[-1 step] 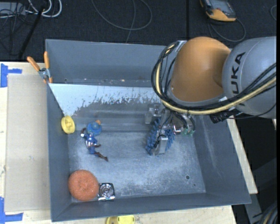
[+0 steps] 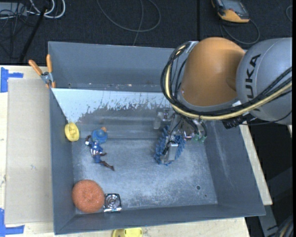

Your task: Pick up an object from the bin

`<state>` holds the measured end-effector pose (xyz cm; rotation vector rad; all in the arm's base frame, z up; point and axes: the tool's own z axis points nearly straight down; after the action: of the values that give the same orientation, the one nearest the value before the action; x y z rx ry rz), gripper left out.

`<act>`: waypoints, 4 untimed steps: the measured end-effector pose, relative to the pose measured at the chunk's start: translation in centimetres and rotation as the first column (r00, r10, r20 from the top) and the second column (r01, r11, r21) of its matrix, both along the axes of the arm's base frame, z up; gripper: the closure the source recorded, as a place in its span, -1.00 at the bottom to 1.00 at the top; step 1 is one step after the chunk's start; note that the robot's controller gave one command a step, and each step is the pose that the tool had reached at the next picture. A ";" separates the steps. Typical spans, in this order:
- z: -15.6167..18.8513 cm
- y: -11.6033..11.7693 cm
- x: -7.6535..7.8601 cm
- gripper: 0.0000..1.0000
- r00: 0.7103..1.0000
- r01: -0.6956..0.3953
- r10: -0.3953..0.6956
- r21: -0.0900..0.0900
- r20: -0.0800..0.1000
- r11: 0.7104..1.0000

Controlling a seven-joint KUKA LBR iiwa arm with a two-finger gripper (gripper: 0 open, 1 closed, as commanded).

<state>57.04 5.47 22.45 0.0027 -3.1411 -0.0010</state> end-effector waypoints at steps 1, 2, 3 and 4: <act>-4.0 -2.5 -0.7 -1.00 1.000 0.029 -0.029 0.002 0.007 1.000; -7.6 -4.2 0.8 -1.00 0.996 0.088 -0.088 -0.002 0.000 0.996; -9.7 -5.3 1.3 -1.00 0.997 0.076 -0.076 0.000 0.000 0.997; -11.2 -7.9 4.0 -1.00 0.999 -0.046 0.046 -0.001 0.003 0.999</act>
Offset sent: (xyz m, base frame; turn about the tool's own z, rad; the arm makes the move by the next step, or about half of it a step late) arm 0.0107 -0.0391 -0.0774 0.0876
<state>61.02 -2.45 11.27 0.0753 -3.1430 0.0000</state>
